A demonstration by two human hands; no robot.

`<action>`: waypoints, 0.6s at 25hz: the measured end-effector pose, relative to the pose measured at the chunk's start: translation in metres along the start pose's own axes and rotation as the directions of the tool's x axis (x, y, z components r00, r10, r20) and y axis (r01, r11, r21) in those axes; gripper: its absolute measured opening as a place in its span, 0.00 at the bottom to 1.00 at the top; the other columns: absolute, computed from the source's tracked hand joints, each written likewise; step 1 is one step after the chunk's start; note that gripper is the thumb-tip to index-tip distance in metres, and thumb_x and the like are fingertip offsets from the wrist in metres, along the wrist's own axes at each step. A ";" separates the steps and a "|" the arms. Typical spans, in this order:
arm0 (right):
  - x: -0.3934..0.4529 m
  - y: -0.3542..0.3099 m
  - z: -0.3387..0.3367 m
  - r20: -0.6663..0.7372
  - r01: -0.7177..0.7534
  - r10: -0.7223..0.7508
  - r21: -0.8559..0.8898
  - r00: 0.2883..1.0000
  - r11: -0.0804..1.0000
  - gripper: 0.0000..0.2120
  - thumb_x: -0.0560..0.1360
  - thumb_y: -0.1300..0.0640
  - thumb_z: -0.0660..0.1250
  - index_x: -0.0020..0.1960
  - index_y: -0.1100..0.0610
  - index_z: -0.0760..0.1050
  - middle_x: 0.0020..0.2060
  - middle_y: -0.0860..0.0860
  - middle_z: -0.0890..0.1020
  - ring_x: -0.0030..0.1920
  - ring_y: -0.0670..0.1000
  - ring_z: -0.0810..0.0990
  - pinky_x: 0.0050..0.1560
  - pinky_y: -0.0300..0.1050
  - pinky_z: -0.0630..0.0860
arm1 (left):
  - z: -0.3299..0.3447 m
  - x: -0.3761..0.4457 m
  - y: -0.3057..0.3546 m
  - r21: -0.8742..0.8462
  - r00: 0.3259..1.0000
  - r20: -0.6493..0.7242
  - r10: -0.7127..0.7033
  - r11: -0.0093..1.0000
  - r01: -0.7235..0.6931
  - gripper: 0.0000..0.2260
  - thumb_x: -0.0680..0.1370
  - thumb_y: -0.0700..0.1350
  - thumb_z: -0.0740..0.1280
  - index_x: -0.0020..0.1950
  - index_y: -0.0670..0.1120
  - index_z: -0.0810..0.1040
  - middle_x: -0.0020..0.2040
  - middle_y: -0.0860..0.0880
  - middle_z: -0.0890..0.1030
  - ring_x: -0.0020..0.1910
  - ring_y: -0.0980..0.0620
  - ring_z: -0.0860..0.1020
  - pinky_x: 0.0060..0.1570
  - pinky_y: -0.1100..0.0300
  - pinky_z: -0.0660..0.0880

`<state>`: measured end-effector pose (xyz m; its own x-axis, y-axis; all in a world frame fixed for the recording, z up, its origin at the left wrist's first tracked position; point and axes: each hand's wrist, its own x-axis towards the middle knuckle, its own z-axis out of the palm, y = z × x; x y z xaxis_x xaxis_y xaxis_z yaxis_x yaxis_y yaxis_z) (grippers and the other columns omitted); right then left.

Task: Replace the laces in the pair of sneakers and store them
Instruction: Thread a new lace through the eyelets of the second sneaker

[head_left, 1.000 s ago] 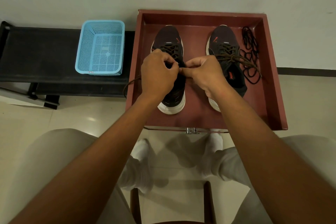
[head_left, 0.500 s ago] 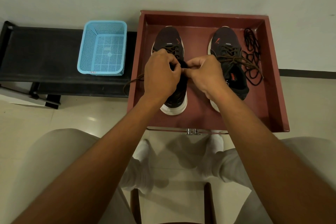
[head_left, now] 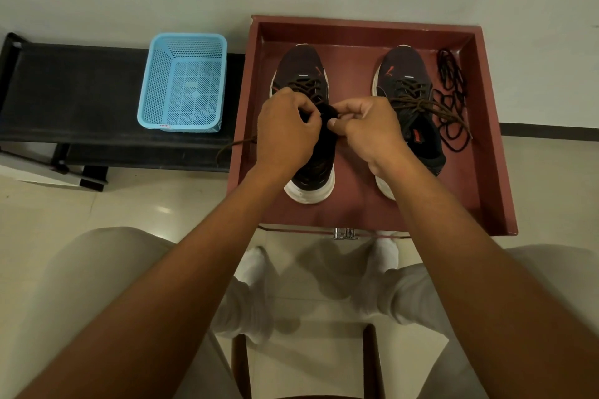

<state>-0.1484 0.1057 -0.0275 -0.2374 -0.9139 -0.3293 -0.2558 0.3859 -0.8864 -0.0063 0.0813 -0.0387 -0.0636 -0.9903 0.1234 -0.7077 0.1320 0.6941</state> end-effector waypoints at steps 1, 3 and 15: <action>0.001 0.000 0.000 0.004 -0.031 0.031 0.030 1.000 0.999 0.09 0.76 0.67 0.73 0.51 0.55 0.86 0.35 0.53 0.84 0.37 0.45 0.83 0.39 0.39 0.80 | 0.000 0.000 -0.001 -0.024 1.000 0.009 -0.012 1.000 0.013 0.03 0.76 0.43 0.73 0.42 0.48 0.84 0.44 0.54 0.79 0.39 0.59 0.75 0.42 0.72 0.67; 0.001 -0.001 -0.001 0.028 -0.089 0.086 0.098 0.996 0.991 0.09 0.76 0.69 0.71 0.54 0.59 0.85 0.35 0.49 0.84 0.36 0.42 0.84 0.37 0.33 0.77 | 0.000 0.000 -0.001 -0.045 1.000 0.017 -0.021 0.999 0.022 0.03 0.77 0.43 0.73 0.44 0.48 0.85 0.45 0.55 0.79 0.38 0.62 0.74 0.40 0.75 0.67; 0.007 0.006 0.001 0.051 -0.205 0.198 0.222 0.979 0.953 0.05 0.76 0.68 0.72 0.48 0.59 0.84 0.42 0.55 0.87 0.48 0.56 0.86 0.60 0.63 0.79 | 0.000 0.000 -0.002 -0.180 0.996 -0.002 -0.089 0.980 0.087 0.04 0.77 0.44 0.72 0.43 0.49 0.86 0.40 0.58 0.81 0.38 0.64 0.76 0.42 0.73 0.70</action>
<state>-0.1506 0.1019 -0.0355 -0.2355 -0.8243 -0.5148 0.0125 0.5271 -0.8497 -0.0048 0.0812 -0.0402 0.0008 -0.9980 0.0627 -0.5723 0.0509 0.8185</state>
